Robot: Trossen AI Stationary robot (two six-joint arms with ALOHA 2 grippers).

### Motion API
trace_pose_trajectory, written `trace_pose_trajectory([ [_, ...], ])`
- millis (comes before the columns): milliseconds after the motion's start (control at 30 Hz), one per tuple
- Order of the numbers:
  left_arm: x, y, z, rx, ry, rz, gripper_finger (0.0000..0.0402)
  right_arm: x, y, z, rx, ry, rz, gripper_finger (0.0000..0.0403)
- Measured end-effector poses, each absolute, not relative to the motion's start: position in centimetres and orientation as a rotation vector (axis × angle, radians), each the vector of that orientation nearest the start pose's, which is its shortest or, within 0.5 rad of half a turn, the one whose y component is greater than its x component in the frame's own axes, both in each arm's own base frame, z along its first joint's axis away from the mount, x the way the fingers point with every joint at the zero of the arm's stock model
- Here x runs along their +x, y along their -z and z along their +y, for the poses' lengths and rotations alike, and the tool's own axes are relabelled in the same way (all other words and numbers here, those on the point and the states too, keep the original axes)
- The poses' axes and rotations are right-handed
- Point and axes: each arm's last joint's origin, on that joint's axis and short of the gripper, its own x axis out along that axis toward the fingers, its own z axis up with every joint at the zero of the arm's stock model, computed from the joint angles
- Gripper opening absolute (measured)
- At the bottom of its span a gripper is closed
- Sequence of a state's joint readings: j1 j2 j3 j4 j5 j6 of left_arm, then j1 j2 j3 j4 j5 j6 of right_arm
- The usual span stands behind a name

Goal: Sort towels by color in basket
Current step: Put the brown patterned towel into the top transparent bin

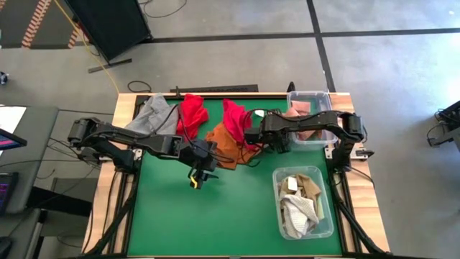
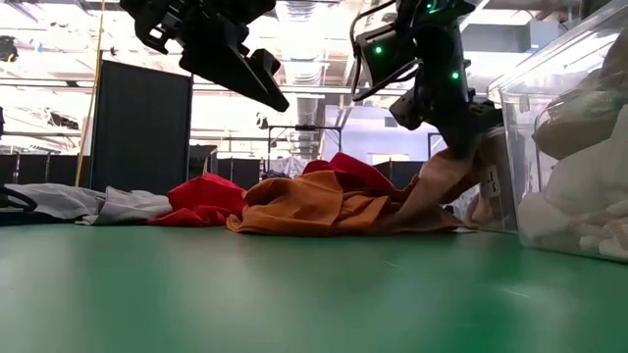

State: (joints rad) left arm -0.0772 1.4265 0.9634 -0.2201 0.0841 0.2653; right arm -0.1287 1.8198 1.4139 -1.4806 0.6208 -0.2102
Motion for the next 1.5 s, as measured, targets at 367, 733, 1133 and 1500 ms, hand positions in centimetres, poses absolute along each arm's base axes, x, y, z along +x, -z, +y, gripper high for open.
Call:
trace_pose_trajectory([
  [367,30.2,-24.8,-2.6,0.253,0.245,0.659,0.0203,30.0,-26.5,-5.0,-0.583,0.555,1.751,0.002],
  [733,30.1,-24.7,-2.6,0.251,0.245,0.667,0.0203,25.2,-33.5,-5.8,-0.222,0.947,1.397,0.002],
  [1133,30.1,-24.7,-2.6,0.245,0.243,0.667,0.0203,21.2,-34.9,-9.5,0.324,1.207,1.227,0.003],
  [1500,30.1,-24.7,-2.6,0.241,0.242,0.668,0.0203,16.6,-28.9,-12.1,0.566,1.315,1.474,0.0036],
])
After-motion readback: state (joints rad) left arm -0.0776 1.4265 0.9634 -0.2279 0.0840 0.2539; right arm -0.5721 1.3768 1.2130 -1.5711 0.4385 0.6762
